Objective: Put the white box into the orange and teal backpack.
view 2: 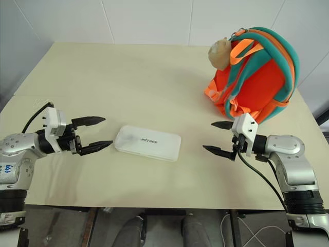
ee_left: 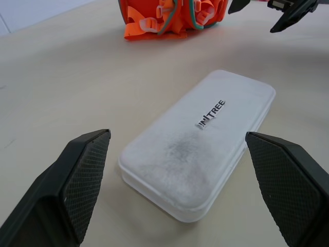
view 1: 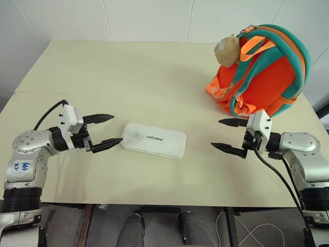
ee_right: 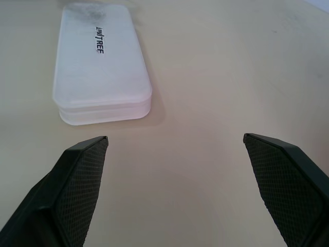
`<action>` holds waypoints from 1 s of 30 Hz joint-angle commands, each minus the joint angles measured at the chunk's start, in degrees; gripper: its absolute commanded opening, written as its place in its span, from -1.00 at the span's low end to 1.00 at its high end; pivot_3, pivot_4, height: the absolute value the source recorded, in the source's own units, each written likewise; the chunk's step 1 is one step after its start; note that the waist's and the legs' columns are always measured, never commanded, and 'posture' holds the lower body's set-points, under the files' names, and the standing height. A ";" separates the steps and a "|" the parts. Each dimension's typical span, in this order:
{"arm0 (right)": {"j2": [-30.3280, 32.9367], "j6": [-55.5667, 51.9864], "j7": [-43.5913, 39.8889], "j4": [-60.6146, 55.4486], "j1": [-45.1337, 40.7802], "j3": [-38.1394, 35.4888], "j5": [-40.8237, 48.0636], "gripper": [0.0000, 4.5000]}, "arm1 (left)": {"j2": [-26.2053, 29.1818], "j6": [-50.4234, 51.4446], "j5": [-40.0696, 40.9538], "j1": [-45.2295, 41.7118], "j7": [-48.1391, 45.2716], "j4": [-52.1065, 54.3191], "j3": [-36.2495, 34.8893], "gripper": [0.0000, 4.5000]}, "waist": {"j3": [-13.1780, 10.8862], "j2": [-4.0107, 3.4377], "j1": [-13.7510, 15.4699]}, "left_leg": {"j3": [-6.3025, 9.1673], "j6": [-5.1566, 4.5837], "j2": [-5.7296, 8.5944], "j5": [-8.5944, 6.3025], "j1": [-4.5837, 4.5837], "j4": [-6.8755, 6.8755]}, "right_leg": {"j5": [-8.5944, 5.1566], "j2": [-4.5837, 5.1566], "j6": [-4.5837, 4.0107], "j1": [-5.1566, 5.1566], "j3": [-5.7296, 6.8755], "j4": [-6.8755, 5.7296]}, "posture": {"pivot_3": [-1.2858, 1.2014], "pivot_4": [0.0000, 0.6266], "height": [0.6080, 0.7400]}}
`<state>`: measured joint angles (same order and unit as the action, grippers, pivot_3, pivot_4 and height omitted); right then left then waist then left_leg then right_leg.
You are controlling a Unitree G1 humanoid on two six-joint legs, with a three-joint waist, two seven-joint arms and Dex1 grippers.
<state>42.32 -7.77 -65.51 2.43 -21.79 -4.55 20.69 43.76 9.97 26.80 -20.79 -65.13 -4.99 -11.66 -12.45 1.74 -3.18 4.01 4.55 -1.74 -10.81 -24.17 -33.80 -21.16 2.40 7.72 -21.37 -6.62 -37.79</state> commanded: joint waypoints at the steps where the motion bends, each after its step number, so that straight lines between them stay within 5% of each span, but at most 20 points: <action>1: 0.66 -0.36 0.49 -1.61 -1.87 -0.30 0.04 0.98 | 0.69 -1.60 -0.59 0.01 0.06 1.57 -0.63 1.00 | 0.00 0.00 -0.03 | 0.00 0.00 0.00 0.00 0.00 0.00 | 0.00 0.00 0.00 0.00 0.00 0.00 | 0.03 -0.52 1.00; 4: -0.12 0.00 0.39 -0.76 -2.61 0.92 -0.68 0.98 | 0.47 -2.97 -1.32 0.62 0.38 0.83 -0.80 1.00 | 0.00 0.00 -0.02 | 0.00 0.00 0.00 0.00 0.01 -0.02 | 0.00 0.00 0.00 0.00 -0.01 -0.03 | 0.03 -0.52 1.00; 8: -0.69 -0.42 -0.67 -0.42 -3.51 2.65 -0.44 0.60 | 1.46 -3.41 -1.32 1.29 -0.56 0.02 -1.31 1.00 | 0.00 0.00 0.03 | 0.00 0.00 0.00 0.00 0.01 -0.02 | 0.00 0.00 0.00 0.00 0.00 -0.02 | 0.03 -0.52 1.00; 18: -7.45 6.75 1.58 5.50 -3.02 9.30 -6.59 -0.96 | -0.48 -14.35 -10.68 -2.69 6.10 -13.56 0.63 -0.40 | 0.00 0.00 0.09 | 0.00 0.00 0.01 0.00 0.01 -0.05 | 0.00 -0.01 0.01 -0.01 0.00 -0.05 | 0.03 -0.52 1.00; 21: -9.33 7.05 1.86 7.62 -3.70 10.41 -7.60 -1.00 | -2.95 -13.76 -11.74 -3.69 7.75 -14.51 2.53 -0.83 | 0.00 0.00 0.22 | 0.02 0.00 0.02 0.00 0.01 -0.07 | 0.01 -0.01 0.02 0.00 0.02 -0.07 | 0.03 -0.52 1.00; 30: -13.05 7.30 3.60 7.30 -3.04 11.63 -8.80 -1.00 | -5.41 -12.85 -13.69 -6.95 7.77 -17.04 6.56 -0.83 | 0.01 0.00 -0.02 | 0.05 0.00 0.01 0.01 0.03 -0.15 | 0.03 -0.05 0.05 0.01 0.02 -0.21 | 0.03 -0.52 1.00</action>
<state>29.48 -1.26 -62.44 11.32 -25.00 7.01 11.76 38.30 -2.63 13.18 -27.03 -57.31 -21.94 -5.01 -12.44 1.73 -3.20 4.06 4.55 -1.73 -10.80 -24.14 -33.96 -21.13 2.36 7.77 -21.36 -6.60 -37.99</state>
